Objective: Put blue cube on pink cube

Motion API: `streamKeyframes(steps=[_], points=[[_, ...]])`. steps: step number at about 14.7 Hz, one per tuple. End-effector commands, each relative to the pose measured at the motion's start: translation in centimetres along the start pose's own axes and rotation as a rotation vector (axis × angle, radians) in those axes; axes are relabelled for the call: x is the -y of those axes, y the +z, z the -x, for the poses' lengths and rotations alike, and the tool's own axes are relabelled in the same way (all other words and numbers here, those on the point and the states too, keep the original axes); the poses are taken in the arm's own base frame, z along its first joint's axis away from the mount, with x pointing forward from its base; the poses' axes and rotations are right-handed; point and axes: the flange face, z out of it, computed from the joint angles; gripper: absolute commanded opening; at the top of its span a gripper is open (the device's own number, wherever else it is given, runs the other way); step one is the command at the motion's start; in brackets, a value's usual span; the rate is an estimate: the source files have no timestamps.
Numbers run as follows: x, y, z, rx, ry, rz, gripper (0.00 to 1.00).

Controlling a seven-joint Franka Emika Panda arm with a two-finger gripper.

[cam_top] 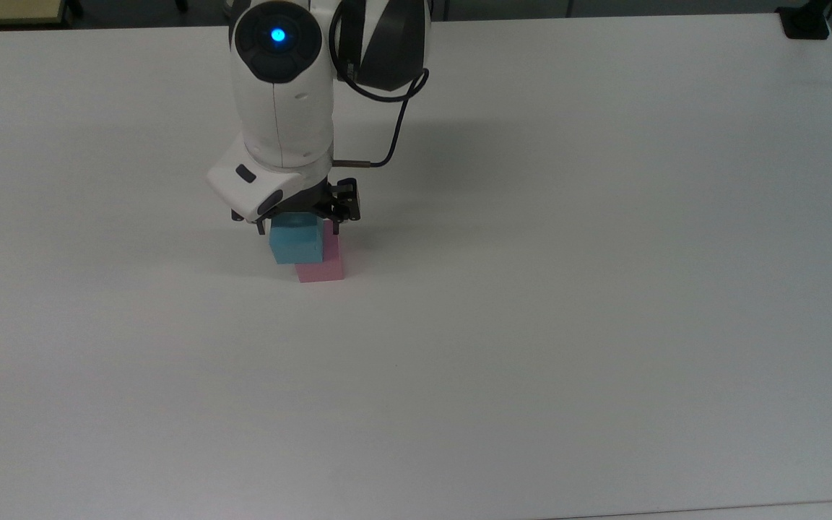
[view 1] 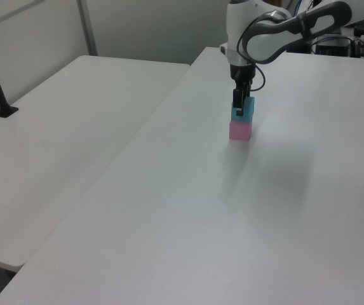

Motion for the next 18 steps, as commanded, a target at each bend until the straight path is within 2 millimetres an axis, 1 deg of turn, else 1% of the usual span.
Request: streamKeyframes(steps=[1,2,4,5,6,8,9,11,13,14,15,16,18], points=[[0.5,-6.2,2.4,0.001,0.015,-0.041,1.00],[0.5,-8.6,3.0,-0.006,0.040,-0.049,1.00],[0.5,-11.4,4.1,-0.017,0.075,-0.052,1.00],[0.4,-13.3,5.0,-0.012,0.084,-0.052,1.00],[0.3,-15.6,6.3,-0.020,0.076,-0.049,1.00],[0.4,-18.2,8.3,-0.013,0.067,-0.054,1.00],[0.4,-19.0,9.2,0.010,0.065,-0.059,1.00],[1.2,-20.8,10.9,0.037,0.046,-0.069,1.00],[2.2,-21.4,11.7,0.059,0.028,-0.072,1.00],[2.3,-21.9,12.3,0.067,0.025,-0.073,1.00],[2.5,-22.2,12.6,0.063,0.020,-0.074,1.00],[1.8,-22.7,12.9,0.049,0.032,-0.074,1.00],[1.9,-22.6,12.7,0.044,0.032,-0.073,1.00]])
